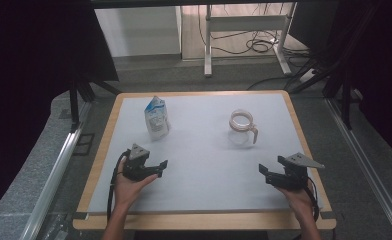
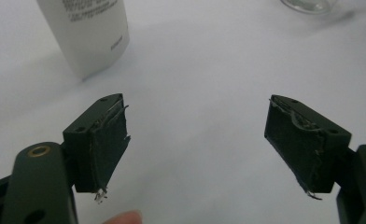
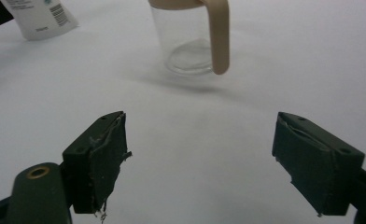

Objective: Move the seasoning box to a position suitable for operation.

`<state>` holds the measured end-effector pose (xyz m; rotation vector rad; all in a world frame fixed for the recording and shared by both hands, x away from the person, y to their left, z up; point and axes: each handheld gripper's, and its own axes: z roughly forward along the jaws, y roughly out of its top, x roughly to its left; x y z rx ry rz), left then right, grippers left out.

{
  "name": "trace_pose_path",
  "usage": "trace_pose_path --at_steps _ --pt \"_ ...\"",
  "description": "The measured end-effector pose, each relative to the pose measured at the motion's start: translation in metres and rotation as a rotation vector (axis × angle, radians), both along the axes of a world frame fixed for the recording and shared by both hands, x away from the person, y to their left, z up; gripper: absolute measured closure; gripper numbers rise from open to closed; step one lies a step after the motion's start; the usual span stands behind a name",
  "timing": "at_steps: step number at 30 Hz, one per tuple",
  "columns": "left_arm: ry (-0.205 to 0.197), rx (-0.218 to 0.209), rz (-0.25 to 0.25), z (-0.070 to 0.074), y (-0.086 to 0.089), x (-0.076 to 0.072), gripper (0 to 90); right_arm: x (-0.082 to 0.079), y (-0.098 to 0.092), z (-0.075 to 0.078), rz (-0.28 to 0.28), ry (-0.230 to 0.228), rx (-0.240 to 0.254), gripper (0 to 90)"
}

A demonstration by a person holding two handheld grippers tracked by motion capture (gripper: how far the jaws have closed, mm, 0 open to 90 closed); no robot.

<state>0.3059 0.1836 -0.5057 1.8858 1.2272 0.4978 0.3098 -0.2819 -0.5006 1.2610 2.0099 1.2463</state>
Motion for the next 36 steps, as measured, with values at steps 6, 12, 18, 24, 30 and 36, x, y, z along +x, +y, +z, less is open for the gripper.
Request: trace_pose_path --at_steps 6,12,18,24,30,36 --pt "-0.002 0.003 -0.047 -0.004 0.001 -0.003 21.4 -0.002 -0.005 -0.005 -0.009 0.004 -0.003 19.9" --pt "0.020 -0.038 -0.076 -0.011 0.006 -0.005 21.0 -0.005 0.000 -0.003 -0.006 -0.001 -0.011 19.9" --pt "0.016 -0.028 -0.101 -0.012 0.003 -0.011 21.1 -0.008 0.002 0.001 -0.005 -0.013 -0.003 19.8" --pt "-0.002 -0.052 -0.105 -0.006 0.008 -0.017 20.5 -0.006 0.004 0.002 -0.009 -0.016 -0.020 19.8" --pt "0.031 -0.042 -0.104 -0.012 0.006 -0.014 19.9 -0.003 0.006 0.004 0.001 -0.021 -0.037 19.4" --pt "0.038 -0.018 -0.106 -0.014 0.005 -0.019 18.4 0.003 0.010 0.018 0.012 -0.057 -0.056 16.7"
